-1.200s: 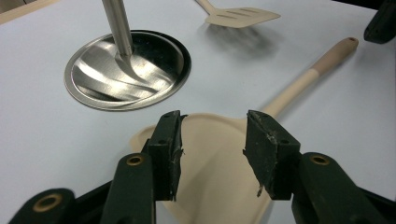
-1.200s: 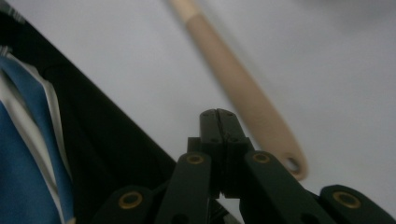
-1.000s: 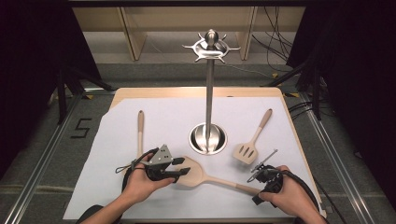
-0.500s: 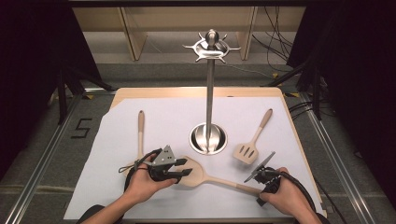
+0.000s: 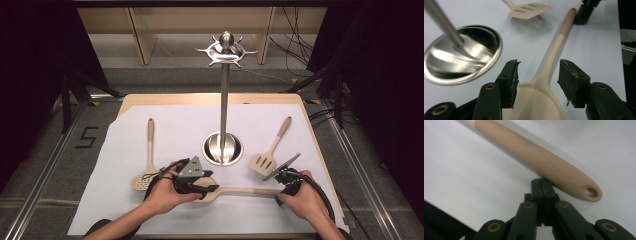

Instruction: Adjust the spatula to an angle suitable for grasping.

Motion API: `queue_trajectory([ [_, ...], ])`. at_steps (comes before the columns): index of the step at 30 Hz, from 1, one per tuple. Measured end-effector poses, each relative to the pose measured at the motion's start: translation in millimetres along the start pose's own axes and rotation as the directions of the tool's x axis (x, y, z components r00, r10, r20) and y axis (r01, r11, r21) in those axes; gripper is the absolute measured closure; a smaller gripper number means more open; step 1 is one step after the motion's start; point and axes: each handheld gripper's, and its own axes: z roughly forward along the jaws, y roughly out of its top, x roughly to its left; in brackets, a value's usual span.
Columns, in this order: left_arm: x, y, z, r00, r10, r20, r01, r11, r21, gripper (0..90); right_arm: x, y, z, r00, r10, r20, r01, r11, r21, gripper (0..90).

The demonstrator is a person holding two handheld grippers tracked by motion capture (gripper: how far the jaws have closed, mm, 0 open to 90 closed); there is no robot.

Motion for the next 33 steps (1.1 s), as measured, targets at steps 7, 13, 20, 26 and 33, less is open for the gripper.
queue_trajectory([
  [7,-1.8,13.7,28.2,0.9969,0.009,0.078,-0.015,0.9967,0.079,45.6,-3.1,4.6,1.2,0.9991,0.043,0.008,-0.042,0.997,-0.066,90.0],
  [13,-2.4,24.2,39.5,0.9952,0.037,0.091,-0.047,0.9925,0.113,45.4,-4.1,4.7,1.7,0.9994,0.031,0.015,-0.030,0.996,-0.082,90.0],
  [20,-6.0,45.0,71.6,0.9860,0.097,0.136,-0.127,0.9636,0.235,46.1,-1.6,-3.6,-9.6,0.9998,0.017,-0.005,-0.017,0.999,-0.036,76.8],
  [26,-8.9,52.6,93.8,0.9800,0.124,0.156,-0.169,0.9315,0.322,50.7,-3.9,-9.6,-21.7,0.9988,0.046,-0.016,-0.046,0.997,-0.057,75.4],
  [33,-7.8,52.4,101.8,0.9739,0.156,0.165,-0.208,0.9027,0.376,55.2,-4.9,-10.8,-30.0,0.9939,0.105,-0.034,-0.107,0.992,-0.061,73.9],
])
